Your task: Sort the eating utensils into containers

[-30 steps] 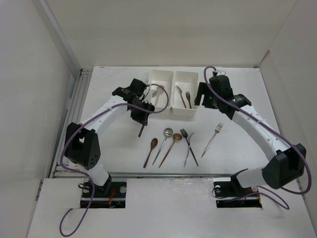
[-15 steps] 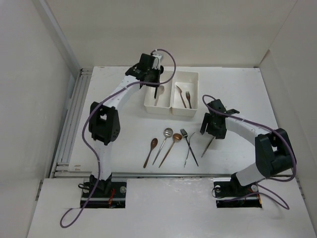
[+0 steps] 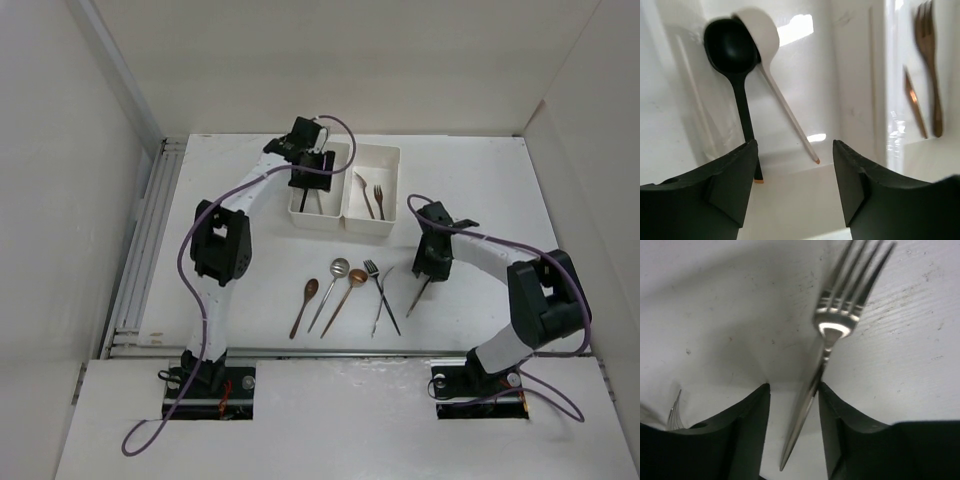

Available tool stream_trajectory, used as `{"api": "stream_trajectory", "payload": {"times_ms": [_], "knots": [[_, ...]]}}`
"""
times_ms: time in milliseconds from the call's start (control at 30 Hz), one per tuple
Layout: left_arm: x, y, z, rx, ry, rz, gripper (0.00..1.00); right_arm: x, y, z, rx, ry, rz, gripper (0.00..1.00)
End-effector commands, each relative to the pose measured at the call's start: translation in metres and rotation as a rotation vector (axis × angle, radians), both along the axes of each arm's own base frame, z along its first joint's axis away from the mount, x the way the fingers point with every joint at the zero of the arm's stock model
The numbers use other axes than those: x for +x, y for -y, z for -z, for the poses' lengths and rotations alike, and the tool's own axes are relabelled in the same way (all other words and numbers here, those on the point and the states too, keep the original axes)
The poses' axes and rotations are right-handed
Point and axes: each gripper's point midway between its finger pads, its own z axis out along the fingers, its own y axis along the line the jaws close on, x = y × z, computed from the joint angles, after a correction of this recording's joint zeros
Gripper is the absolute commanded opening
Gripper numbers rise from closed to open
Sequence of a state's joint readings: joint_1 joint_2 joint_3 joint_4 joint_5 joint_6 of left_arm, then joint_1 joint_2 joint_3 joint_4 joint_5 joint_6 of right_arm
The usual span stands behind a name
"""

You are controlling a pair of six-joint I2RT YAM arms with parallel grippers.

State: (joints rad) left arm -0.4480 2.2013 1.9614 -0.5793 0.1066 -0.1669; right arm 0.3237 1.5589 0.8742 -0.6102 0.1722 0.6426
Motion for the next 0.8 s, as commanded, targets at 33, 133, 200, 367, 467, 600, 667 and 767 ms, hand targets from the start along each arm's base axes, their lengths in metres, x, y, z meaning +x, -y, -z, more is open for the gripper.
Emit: {"api": "stream_trajectory", "payload": {"times_ms": [33, 133, 200, 367, 467, 600, 667, 767], "knots": [[-0.002, -0.011, -0.119, -0.042, 0.19, -0.012, 0.59, 0.008, -0.005, 0.003, 0.035, -0.001, 0.004, 0.37], [-0.022, -0.023, -0.141, -0.034, 0.225, 0.013, 0.59, 0.01, -0.004, 0.005, 0.023, 0.001, -0.002, 0.18], [-0.041, -0.033, -0.141, -0.003, 0.214, 0.041, 0.59, 0.014, -0.002, 0.002, 0.029, 0.02, 0.007, 0.0], [-0.09, -0.055, -0.105, 0.089, 0.129, 0.138, 0.53, 0.021, 0.004, -0.013, -0.005, 0.08, -0.024, 0.0], [-0.146, -0.055, -0.063, 0.163, 0.061, 0.308, 0.52, 0.039, 0.01, -0.066, -0.125, 0.215, -0.065, 0.0], [-0.216, -0.044, -0.012, 0.168, -0.097, 0.448, 0.52, 0.069, 0.002, -0.155, -0.266, 0.41, -0.119, 0.0], [-0.234, -0.037, 0.0, 0.143, -0.124, 0.488, 0.52, 0.094, -0.018, -0.207, -0.275, 0.552, -0.134, 0.0], [-0.255, -0.034, 0.021, 0.165, -0.16, 0.537, 0.56, 0.14, -0.048, -0.249, -0.233, 0.695, -0.147, 0.0]]}}
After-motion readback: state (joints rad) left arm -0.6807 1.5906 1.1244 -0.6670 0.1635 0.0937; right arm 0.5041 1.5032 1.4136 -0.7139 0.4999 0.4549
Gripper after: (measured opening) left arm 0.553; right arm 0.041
